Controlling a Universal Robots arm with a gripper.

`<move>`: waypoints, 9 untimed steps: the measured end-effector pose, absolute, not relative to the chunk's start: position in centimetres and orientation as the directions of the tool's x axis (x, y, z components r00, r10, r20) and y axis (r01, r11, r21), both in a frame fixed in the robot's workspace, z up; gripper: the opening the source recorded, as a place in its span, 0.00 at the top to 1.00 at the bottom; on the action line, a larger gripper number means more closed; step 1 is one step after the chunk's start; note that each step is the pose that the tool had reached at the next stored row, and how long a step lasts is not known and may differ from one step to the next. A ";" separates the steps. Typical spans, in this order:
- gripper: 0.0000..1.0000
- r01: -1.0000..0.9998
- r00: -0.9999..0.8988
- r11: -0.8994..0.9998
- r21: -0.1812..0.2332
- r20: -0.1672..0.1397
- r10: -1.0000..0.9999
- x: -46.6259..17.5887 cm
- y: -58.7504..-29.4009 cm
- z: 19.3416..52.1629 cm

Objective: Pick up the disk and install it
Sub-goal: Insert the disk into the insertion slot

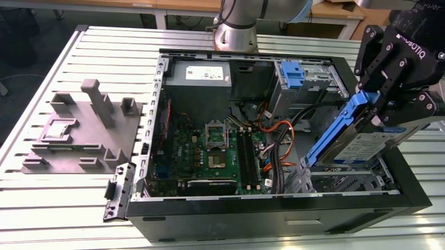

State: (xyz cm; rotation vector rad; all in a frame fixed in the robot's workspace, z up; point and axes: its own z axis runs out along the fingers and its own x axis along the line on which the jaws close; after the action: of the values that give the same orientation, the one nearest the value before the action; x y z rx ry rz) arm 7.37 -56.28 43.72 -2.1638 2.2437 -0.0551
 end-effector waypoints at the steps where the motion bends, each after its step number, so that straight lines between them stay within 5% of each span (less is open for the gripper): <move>1: 0.64 -0.998 -0.036 0.036 -0.043 0.008 -0.999 7.3 -56.3 43.7; 9: 0.64 -0.998 -0.036 0.036 -0.046 0.007 -0.999 7.0 -56.3 43.1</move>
State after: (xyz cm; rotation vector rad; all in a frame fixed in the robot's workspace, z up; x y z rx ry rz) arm 7.03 -56.30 43.10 -2.1621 2.2418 -0.0593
